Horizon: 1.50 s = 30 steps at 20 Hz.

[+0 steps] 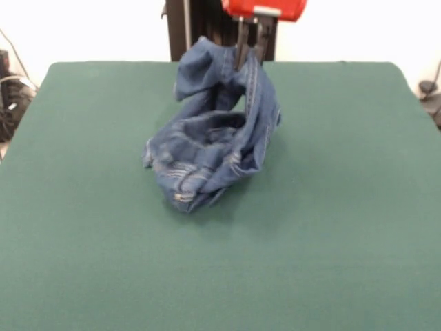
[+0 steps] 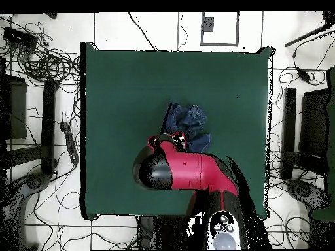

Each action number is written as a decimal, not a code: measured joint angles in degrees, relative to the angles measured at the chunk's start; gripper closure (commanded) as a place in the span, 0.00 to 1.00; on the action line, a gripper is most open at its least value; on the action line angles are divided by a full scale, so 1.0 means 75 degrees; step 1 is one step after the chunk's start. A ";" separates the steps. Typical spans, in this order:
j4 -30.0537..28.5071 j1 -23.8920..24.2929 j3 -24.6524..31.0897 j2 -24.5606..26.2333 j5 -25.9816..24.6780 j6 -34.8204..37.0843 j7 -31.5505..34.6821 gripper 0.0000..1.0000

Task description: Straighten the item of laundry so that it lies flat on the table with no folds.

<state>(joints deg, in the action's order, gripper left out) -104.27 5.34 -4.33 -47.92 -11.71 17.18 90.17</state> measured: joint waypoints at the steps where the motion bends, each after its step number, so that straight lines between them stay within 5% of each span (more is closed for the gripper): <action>1: -0.0001 0.0028 0.0032 -0.0108 -0.0002 0.0111 0.0000 1.00; 30: -0.0010 0.1095 0.1287 -0.1183 0.0121 0.2149 0.0000 1.00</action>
<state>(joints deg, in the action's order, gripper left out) -104.35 13.55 5.32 -56.80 -10.80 33.30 90.17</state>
